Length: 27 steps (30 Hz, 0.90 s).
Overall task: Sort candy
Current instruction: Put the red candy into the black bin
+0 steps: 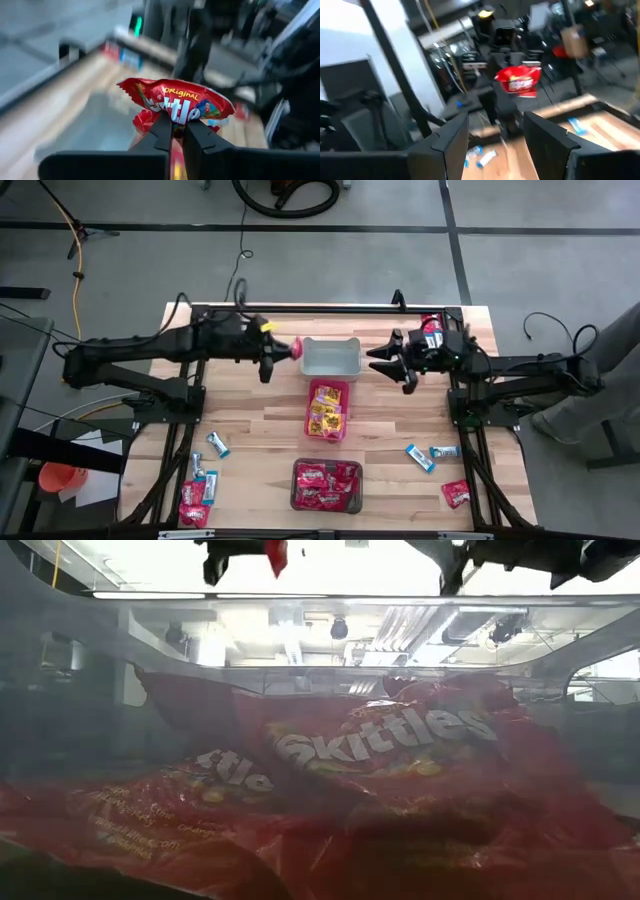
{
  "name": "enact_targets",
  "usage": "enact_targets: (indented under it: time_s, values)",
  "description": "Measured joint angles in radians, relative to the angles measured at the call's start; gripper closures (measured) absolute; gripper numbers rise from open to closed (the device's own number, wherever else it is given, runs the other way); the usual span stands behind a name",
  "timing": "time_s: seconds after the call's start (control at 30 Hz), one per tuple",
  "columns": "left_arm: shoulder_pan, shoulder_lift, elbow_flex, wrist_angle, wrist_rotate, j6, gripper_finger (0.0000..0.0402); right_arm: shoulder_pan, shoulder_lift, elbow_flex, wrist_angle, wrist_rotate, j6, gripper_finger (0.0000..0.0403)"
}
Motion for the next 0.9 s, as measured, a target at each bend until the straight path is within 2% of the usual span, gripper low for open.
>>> enact_targets:
  time_s: [0.13, 0.23, 0.37, 0.5, 0.63, 0.9]
  values:
    - [-0.050, -0.001, 0.000, 0.120, -0.074, 0.082, 0.0399, 0.038, 0.000, 0.000, 0.043, 0.000, 0.000, 0.0222]
    - [-0.078, 0.037, -0.001, 0.168, -0.080, 0.141, 0.0400, 0.067, 0.000, 0.000, 0.025, 0.011, 0.000, 0.0222]
    - [-0.110, 0.101, -0.024, 0.287, -0.010, 0.198, 0.0400, 0.104, 0.000, 0.000, 0.008, 0.070, -0.012, 0.0222]
    - [-0.128, 0.136, -0.119, 0.496, 0.089, 0.168, 0.0401, 0.133, 0.000, 0.000, 0.004, 0.139, -0.023, 0.0222]
    - [-0.146, 0.122, -0.218, 0.624, 0.102, 0.124, 0.0401, 0.165, 0.000, 0.000, 0.003, 0.163, -0.023, 0.0222]
    - [-0.158, 0.111, -0.248, 0.618, 0.154, 0.143, 0.0401, 0.190, 0.000, 0.000, 0.001, 0.163, -0.021, 0.0222]
